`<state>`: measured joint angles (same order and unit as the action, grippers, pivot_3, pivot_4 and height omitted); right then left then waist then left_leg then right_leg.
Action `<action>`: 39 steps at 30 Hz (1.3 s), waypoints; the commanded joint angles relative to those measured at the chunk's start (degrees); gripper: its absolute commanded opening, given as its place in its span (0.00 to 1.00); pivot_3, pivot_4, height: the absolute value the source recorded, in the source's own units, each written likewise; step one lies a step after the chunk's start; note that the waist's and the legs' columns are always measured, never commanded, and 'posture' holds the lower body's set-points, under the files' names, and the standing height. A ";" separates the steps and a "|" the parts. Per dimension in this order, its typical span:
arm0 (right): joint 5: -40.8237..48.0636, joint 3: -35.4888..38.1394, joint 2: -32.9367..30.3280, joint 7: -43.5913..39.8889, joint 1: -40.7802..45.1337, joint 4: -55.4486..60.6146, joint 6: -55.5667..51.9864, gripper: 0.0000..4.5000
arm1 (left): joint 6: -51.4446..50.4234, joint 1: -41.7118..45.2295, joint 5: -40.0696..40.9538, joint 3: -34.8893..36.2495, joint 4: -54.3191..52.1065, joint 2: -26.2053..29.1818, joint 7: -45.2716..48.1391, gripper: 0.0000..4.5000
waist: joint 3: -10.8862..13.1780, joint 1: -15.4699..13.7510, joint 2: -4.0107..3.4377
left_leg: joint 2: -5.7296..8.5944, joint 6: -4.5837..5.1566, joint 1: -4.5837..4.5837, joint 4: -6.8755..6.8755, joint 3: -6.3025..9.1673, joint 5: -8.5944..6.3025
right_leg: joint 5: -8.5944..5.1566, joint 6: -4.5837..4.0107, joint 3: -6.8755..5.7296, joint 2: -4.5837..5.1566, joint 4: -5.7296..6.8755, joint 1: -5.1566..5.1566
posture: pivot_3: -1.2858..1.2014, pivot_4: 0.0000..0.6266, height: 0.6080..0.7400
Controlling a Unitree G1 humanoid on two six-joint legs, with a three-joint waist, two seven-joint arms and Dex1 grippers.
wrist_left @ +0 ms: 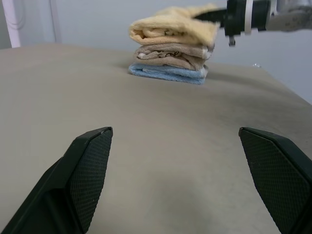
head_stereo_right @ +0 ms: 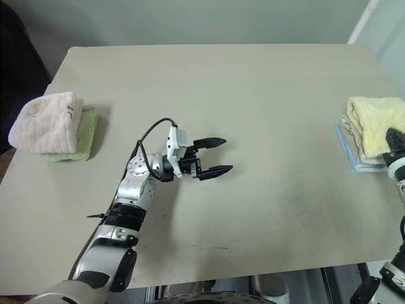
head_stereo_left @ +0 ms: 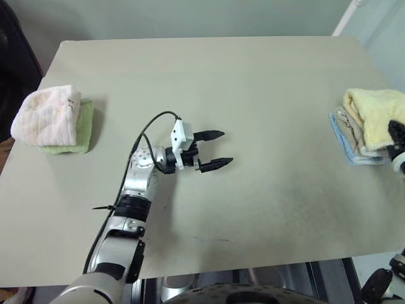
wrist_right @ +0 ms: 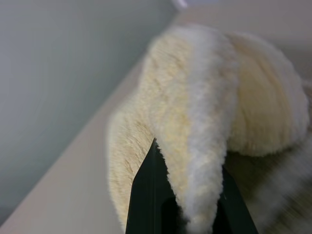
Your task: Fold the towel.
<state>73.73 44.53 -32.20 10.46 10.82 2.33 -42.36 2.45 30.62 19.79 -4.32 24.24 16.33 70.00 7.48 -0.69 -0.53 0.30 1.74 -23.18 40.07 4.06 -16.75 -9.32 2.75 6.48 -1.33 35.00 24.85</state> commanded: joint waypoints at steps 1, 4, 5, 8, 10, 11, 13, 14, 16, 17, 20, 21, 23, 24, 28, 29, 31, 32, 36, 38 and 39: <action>-1.51 1.73 -0.77 -0.38 -0.89 0.06 1.33 0.00 | 2.36 0.59 -0.15 0.14 1.26 -0.34 0.94 1.00 | -0.01 0.00 -0.02 | 0.00 0.00 0.00 0.00 0.00 0.00 | 0.00 0.00 0.00 0.00 0.00 0.00 | 0.52 0.24 1.00; -1.13 1.86 -0.94 -0.55 -1.17 0.08 0.90 0.12 | 3.47 0.38 -0.21 0.24 2.54 -0.42 1.38 1.00 | -0.01 0.05 -0.02 | 0.00 0.00 0.00 0.00 -0.01 0.00 | 0.01 -0.01 0.00 0.00 0.01 0.00 | 0.52 0.24 1.00; -0.75 2.11 -1.00 -0.64 -1.17 0.07 0.76 0.18 | 3.84 0.28 -0.23 0.28 2.93 -0.49 1.52 1.00 | -0.01 0.05 -0.02 | 0.00 0.00 0.01 0.00 -0.01 0.00 | 0.01 -0.02 0.00 0.00 0.01 -0.01 | 0.52 0.24 1.00; -0.64 2.52 -1.31 -0.49 -1.17 -0.27 0.57 0.41 | 5.38 -0.14 -0.38 0.28 4.49 -0.69 2.10 1.00 | -0.01 0.00 -0.02 | 0.00 0.01 0.00 0.00 0.00 0.00 | 0.02 -0.01 0.00 0.00 0.00 -0.01 | 0.52 0.24 1.00; -0.56 2.63 -1.30 -0.49 -1.32 -0.14 0.47 0.56 | 5.86 -0.17 -0.33 0.27 5.04 -0.75 2.35 1.00 | -0.01 -0.02 -0.03 | 0.01 0.01 0.00 0.00 0.00 -0.01 | 0.02 -0.01 0.00 0.00 -0.01 -0.02 | 0.52 0.24 1.00; -0.46 2.73 -1.25 -0.41 -1.43 -0.02 0.40 0.64 | 6.07 -0.12 -0.32 0.30 5.37 -0.78 2.46 1.00 | -0.01 -0.02 -0.02 | 0.01 0.01 0.00 0.00 -0.01 -0.01 | 0.02 -0.01 0.00 0.00 -0.02 -0.02 | 0.52 0.24 1.00; -0.32 3.19 -1.18 -0.17 -1.99 0.46 0.31 0.80 | 6.50 0.07 -0.37 0.37 6.17 -0.85 2.79 1.00 | -0.01 -0.02 -0.02 | 0.01 0.02 0.00 0.00 -0.01 -0.01 | 0.01 -0.01 0.00 0.00 -0.02 -0.02 | 0.52 0.24 1.00; -0.29 3.57 -1.20 0.07 -2.43 0.80 0.30 0.89 | 6.80 0.22 -0.45 0.42 6.72 -0.88 2.97 1.00 | -0.01 -0.05 -0.02 | 0.01 0.02 0.00 0.00 0.00 -0.01 | 0.01 -0.01 -0.01 0.00 -0.02 -0.02 | 0.52 0.24 1.00; 0.47 4.67 -1.33 0.38 -3.63 1.85 0.05 1.00 | 7.76 0.74 -0.84 0.44 8.20 -0.88 3.19 1.00 | -0.01 -0.11 -0.03 | 0.01 0.02 0.00 -0.01 0.00 -0.01 | 0.01 -0.01 -0.01 0.01 -0.02 -0.02 | 0.52 0.24 1.00; 0.89 5.09 -1.40 0.46 -4.13 2.33 -0.04 1.00 | 8.19 0.96 -1.01 0.43 8.76 -0.87 3.24 1.00 | -0.01 -0.14 -0.03 | 0.01 0.02 0.00 -0.01 0.01 -0.02 | 0.01 -0.01 -0.01 0.00 -0.02 -0.02 | 0.52 0.24 1.00; 5.14 8.31 -1.01 1.97 -6.68 6.20 0.10 1.00 | 8.63 2.16 -0.99 0.71 10.19 -0.95 3.54 1.00 | 0.00 -0.22 -0.04 | 0.03 0.03 -0.02 -0.01 0.01 -0.02 | 0.00 0.01 -0.01 0.01 -0.02 -0.02 | 0.52 0.24 1.00; 7.20 9.42 -1.08 2.24 -7.77 8.00 -0.03 1.00 | 8.70 2.57 -0.90 0.85 10.59 -1.02 3.63 1.00 | 0.01 -0.27 -0.06 | 0.04 0.03 -0.04 -0.01 0.01 -0.02 | 0.00 0.01 -0.01 0.01 -0.02 -0.01 | 0.52 0.24 1.00; 10.24 10.39 -1.31 2.74 -9.30 10.17 0.00 1.00 | 8.93 3.08 -0.81 1.08 11.19 -1.15 3.83 1.00 | 0.01 -0.24 -0.08 | 0.05 0.03 -0.03 -0.01 0.00 -0.03 | -0.03 0.02 -0.01 0.01 -0.02 -0.01 | 0.52 0.24 1.00; 12.06 10.73 -1.62 2.65 -10.39 11.31 -0.39 1.00 | 8.94 3.36 -0.66 1.23 11.37 -1.25 3.97 1.00 | 0.01 -0.21 -0.08 | 0.05 0.03 -0.03 -0.01 -0.01 -0.03 | -0.04 0.01 0.00 0.01 -0.04 -0.02 | 0.52 0.24 1.00; 18.04 11.58 -3.09 1.47 -15.69 15.09 -1.95 1.00 | 8.08 4.28 0.73 2.45 11.25 -1.76 4.27 1.00 | 0.01 -0.17 -0.08 | 0.07 0.03 -0.03 0.00 -0.02 -0.04 | -0.09 0.05 0.02 0.01 -0.05 -0.05 | 0.52 0.24 1.00; 18.83 11.66 -4.07 -0.25 -18.41 16.73 -3.25 1.00 | 7.30 4.68 1.68 3.19 10.71 -1.88 4.21 1.00 | 0.01 -0.20 -0.08 | 0.07 0.03 -0.03 0.00 -0.02 -0.04 | -0.11 0.05 0.02 0.01 -0.05 -0.05 | 0.52 0.24 1.00; 19.75 11.34 -5.43 -2.08 -21.76 18.58 -4.08 1.00 | 6.45 5.14 2.72 3.97 10.20 -1.89 4.23 1.00 | 0.01 -0.39 -0.08 | 0.08 0.03 -0.06 -0.01 0.00 -0.04 | -0.19 0.07 0.02 0.02 -0.02 -0.05 | 0.52 0.24 1.00; 20.67 9.64 -6.74 -4.00 -22.79 21.62 -5.03 1.00 | 6.06 5.13 2.94 3.95 9.55 -1.49 4.74 1.00 | 0.01 -0.35 -0.08 | 0.07 -0.01 -0.06 -0.01 0.01 -0.07 | -0.21 0.05 0.01 0.01 -0.02 -0.04 | 0.52 0.24 1.00; 22.06 5.77 -10.96 -9.53 -24.66 29.26 -6.39 1.00 | 5.75 4.89 2.74 3.93 7.92 -0.51 5.67 1.00 | -0.02 0.34 -0.12 | 0.11 0.01 -0.04 0.00 -0.11 -0.15 | -0.21 0.08 0.10 0.01 -0.03 -0.04 | 0.52 0.24 1.00; 21.32 4.63 -16.63 -15.02 -23.86 33.36 -7.84 1.00 | 3.76 4.07 3.64 4.06 4.45 0.51 5.86 1.00 | 0.00 0.39 -0.13 | 0.11 0.01 -0.06 0.03 -0.09 -0.15 | -0.22 0.13 0.07 0.00 -0.04 -0.05 | 0.52 0.24 1.00; 20.78 3.51 -19.36 -17.34 -22.52 34.67 -8.06 1.00 | 2.26 3.52 4.19 4.07 2.39 1.02 5.79 1.00 | 0.00 0.43 -0.12 | 0.13 0.02 -0.08 0.05 -0.11 -0.15 | -0.22 0.13 0.09 0.01 -0.03 -0.02 | 0.52 0.24 1.00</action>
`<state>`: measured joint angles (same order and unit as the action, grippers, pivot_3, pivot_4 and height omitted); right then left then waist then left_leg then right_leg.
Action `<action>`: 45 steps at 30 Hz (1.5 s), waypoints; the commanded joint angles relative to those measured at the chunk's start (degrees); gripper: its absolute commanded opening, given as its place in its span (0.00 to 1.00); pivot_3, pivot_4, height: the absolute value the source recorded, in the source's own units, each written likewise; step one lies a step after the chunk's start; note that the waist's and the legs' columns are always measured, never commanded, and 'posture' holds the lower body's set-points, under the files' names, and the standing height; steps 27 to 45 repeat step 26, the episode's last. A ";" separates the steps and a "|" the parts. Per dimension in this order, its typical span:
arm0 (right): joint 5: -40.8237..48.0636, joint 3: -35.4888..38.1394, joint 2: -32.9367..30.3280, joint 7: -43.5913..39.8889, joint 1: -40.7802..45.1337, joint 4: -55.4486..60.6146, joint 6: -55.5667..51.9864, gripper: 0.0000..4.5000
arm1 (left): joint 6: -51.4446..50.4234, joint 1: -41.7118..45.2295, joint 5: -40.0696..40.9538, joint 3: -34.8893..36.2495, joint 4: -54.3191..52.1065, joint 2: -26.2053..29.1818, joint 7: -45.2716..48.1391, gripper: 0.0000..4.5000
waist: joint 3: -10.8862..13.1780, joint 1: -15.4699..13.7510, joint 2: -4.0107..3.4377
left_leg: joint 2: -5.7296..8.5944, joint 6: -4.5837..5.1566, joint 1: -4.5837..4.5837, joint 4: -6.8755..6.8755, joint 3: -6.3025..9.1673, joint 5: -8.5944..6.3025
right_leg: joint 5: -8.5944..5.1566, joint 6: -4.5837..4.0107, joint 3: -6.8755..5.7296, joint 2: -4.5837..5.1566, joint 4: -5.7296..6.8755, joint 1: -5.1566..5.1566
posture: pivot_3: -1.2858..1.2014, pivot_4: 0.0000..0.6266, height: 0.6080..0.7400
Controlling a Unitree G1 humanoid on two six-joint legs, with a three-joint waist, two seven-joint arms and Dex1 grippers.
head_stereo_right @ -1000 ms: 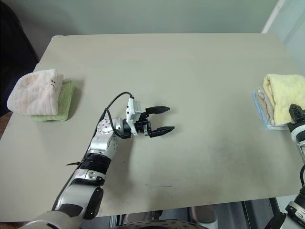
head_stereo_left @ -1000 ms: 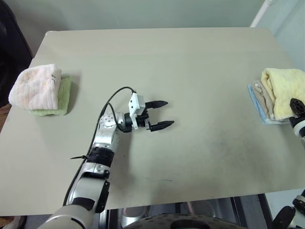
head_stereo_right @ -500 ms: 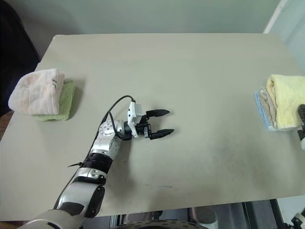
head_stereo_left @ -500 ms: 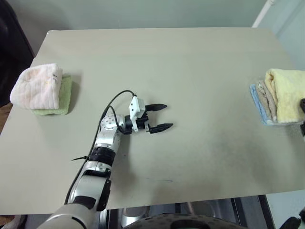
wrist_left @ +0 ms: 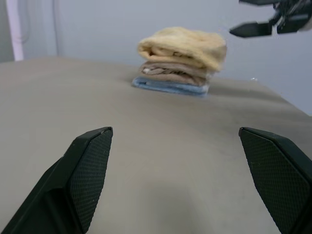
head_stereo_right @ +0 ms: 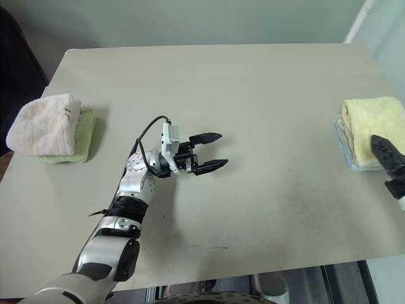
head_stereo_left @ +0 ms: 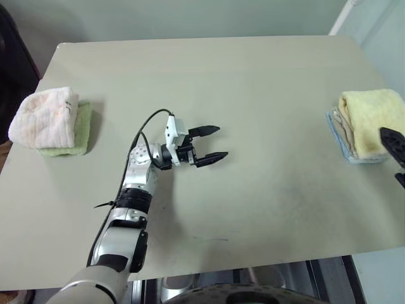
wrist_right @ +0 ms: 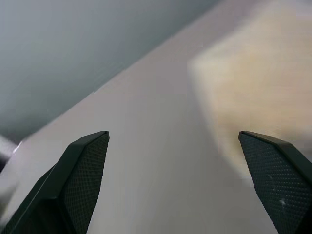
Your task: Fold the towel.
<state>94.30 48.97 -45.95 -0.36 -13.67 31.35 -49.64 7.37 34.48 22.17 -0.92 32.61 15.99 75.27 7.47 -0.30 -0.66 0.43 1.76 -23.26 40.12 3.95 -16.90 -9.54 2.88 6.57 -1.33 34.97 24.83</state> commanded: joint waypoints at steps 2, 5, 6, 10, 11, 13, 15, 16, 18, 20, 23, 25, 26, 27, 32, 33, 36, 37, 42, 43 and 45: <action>-0.66 -3.88 -8.97 -8.61 4.60 6.91 -0.22 1.00 | -4.56 -1.08 2.48 0.69 -8.10 2.25 0.88 1.00 | 0.00 0.11 0.03 | -0.02 -0.01 0.00 0.00 0.01 0.00 | -0.01 -0.01 -0.01 -0.04 -0.03 -0.01 | 0.52 0.24 1.00; -8.74 -11.89 -12.02 -14.39 10.04 10.07 2.07 1.00 | -9.29 -2.81 4.64 0.57 -12.34 3.87 2.34 1.00 | -0.02 0.09 0.07 | -0.02 -0.01 0.01 0.00 0.04 0.00 | -0.01 -0.05 -0.02 -0.04 -0.04 -0.03 | 0.52 0.24 1.00; -13.14 -15.22 -11.59 -16.79 12.06 11.14 4.06 1.00 | -10.88 -3.29 5.70 0.90 -13.81 4.30 2.48 1.00 | -0.02 0.09 0.07 | -0.03 -0.01 0.01 -0.01 0.04 0.00 | -0.01 -0.05 -0.02 -0.04 -0.04 -0.01 | 0.52 0.24 1.00; -30.05 -28.63 -9.37 -24.66 15.50 9.29 10.01 1.00 | -14.37 -5.52 8.57 2.32 -19.52 6.20 2.41 1.00 | -0.03 -0.25 0.09 | -0.05 -0.02 -0.06 0.04 0.15 0.01 | -0.02 -0.06 -0.13 -0.02 -0.01 0.07 | 0.52 0.24 1.00; -33.94 -31.41 -8.90 -26.88 15.79 7.92 11.80 1.00 | -14.51 -6.21 8.73 2.50 -20.80 6.56 1.91 1.00 | -0.03 -0.29 0.09 | -0.07 -0.03 -0.05 0.06 0.16 0.02 | 0.00 -0.06 -0.13 -0.02 0.00 0.08 | 0.52 0.24 1.00; -39.70 -36.38 -6.93 -29.14 17.67 6.28 14.58 1.00 | -14.89 -7.16 9.08 3.08 -21.84 8.21 2.56 1.00 | -0.03 -0.20 0.09 | -0.06 -0.09 -0.05 0.06 0.15 0.05 | 0.02 -0.04 -0.13 0.00 0.00 0.08 | 0.52 0.24 1.00; -44.07 -39.90 -4.35 -31.43 19.69 3.28 17.28 1.00 | -15.89 -8.89 9.99 3.60 -24.69 9.17 1.98 1.00 | -0.03 -0.05 0.09 | -0.06 -0.28 -0.05 0.05 0.12 0.16 | 0.02 -0.04 -0.12 0.02 0.00 0.11 | 0.52 0.24 1.00; -46.22 -41.58 -3.28 -32.71 20.69 1.55 18.42 1.00 | -16.68 -9.88 10.54 4.02 -26.35 9.65 1.32 1.00 | -0.03 0.04 0.08 | -0.06 -0.30 -0.04 0.03 0.11 0.17 | 0.02 -0.04 -0.12 0.01 -0.01 0.11 | 0.52 0.24 1.00; -49.54 -44.02 -1.87 -35.44 21.79 -1.10 20.06 1.00 | -17.22 -11.56 10.99 4.69 -28.39 10.68 0.65 1.00 | -0.04 0.14 0.09 | -0.05 -0.31 -0.04 0.05 0.09 0.18 | 0.02 -0.04 -0.10 0.02 -0.01 0.10 | 0.52 0.24 1.00; -50.89 -44.96 -0.51 -37.72 21.87 -3.53 20.81 1.00 | -17.47 -13.55 10.61 5.04 -29.56 11.98 -0.02 1.00 | -0.04 0.02 0.09 | -0.06 -0.31 0.00 0.05 0.10 0.18 | 0.03 -0.04 -0.11 0.02 -0.01 0.05 | 0.52 0.24 1.00; -51.14 -45.28 1.32 -39.67 21.47 -5.54 20.37 1.00 | -17.82 -16.23 10.39 5.04 -31.24 13.77 -0.23 1.00 | -0.04 0.04 0.09 | -0.06 -0.45 0.08 0.04 0.10 0.27 | 0.01 -0.09 -0.11 0.02 0.00 0.00 | 0.52 0.24 1.00; -50.56 -45.51 1.55 -41.78 20.71 -5.22 19.54 1.00 | -18.32 -16.99 10.73 5.08 -31.85 14.17 -0.72 1.00 | -0.04 -0.04 0.09 | -0.06 -0.55 0.08 0.04 0.10 0.32 | -0.02 -0.15 -0.11 0.02 0.02 0.00 | 0.52 0.24 1.00; -50.78 -45.72 1.60 -42.60 20.35 -4.87 19.53 1.00 | -18.24 -17.12 10.64 4.95 -31.83 14.22 -0.84 1.00 | -0.04 -0.04 0.09 | -0.06 -0.55 0.08 0.04 0.10 0.33 | -0.03 -0.16 -0.11 0.02 0.02 0.00 | 0.52 0.24 1.00; -50.78 -45.72 1.60 -42.60 20.35 -4.87 19.53 1.00 | -18.24 -17.12 10.64 4.95 -31.83 14.22 -0.84 1.00 | -0.04 -0.04 0.09 | -0.06 -0.55 0.08 0.04 0.10 0.33 | -0.03 -0.16 -0.11 0.02 0.02 0.00 | 0.52 0.24 1.00; -50.78 -45.72 1.60 -42.60 20.35 -4.87 19.53 1.00 | -18.24 -17.12 10.64 4.95 -31.83 14.22 -0.84 1.00 | -0.04 -0.04 0.09 | -0.06 -0.55 0.08 0.04 0.10 0.33 | -0.03 -0.16 -0.11 0.02 0.02 0.00 | 0.52 0.24 1.00; -50.78 -45.72 1.60 -42.60 20.35 -4.87 19.53 1.00 | -18.24 -17.12 10.64 4.95 -31.83 14.22 -0.84 1.00 | -0.04 -0.04 0.09 | -0.06 -0.55 0.08 0.04 0.10 0.33 | -0.03 -0.16 -0.11 0.02 0.02 0.00 | 0.52 0.24 1.00; -50.78 -45.72 1.60 -42.60 20.35 -4.87 19.53 1.00 | -18.24 -17.12 10.64 4.95 -31.83 14.22 -0.84 1.00 | -0.04 -0.04 0.09 | -0.06 -0.55 0.08 0.04 0.10 0.33 | -0.03 -0.16 -0.11 0.02 0.02 0.00 | 0.52 0.24 1.00; -50.78 -45.72 1.60 -42.60 20.35 -4.87 19.53 1.00 | -18.24 -17.12 10.64 4.95 -31.83 14.22 -0.84 1.00 | -0.04 -0.04 0.09 | -0.06 -0.55 0.08 0.04 0.10 0.33 | -0.03 -0.16 -0.11 0.02 0.02 0.00 | 0.52 0.24 1.00; -50.78 -45.72 1.60 -42.60 20.35 -4.87 19.53 1.00 | -18.24 -17.12 10.64 4.95 -31.83 14.22 -0.84 1.00 | -0.04 -0.04 0.09 | -0.06 -0.55 0.08 0.04 0.10 0.33 | -0.03 -0.16 -0.11 0.02 0.02 0.00 | 0.52 0.24 1.00; -50.78 -45.72 1.60 -42.60 20.35 -4.87 19.53 1.00 | -18.24 -17.12 10.64 4.95 -31.83 14.22 -0.84 1.00 | -0.04 -0.04 0.09 | -0.06 -0.55 0.08 0.04 0.10 0.33 | -0.03 -0.16 -0.11 0.02 0.02 0.00 | 0.52 0.24 1.00; -50.78 -45.72 1.60 -42.60 20.35 -4.87 19.53 1.00 | -18.24 -17.12 10.64 4.95 -31.83 14.22 -0.84 1.00 | -0.04 -0.04 0.09 | -0.06 -0.55 0.08 0.04 0.10 0.33 | -0.03 -0.16 -0.11 0.02 0.02 0.00 | 0.52 0.24 1.00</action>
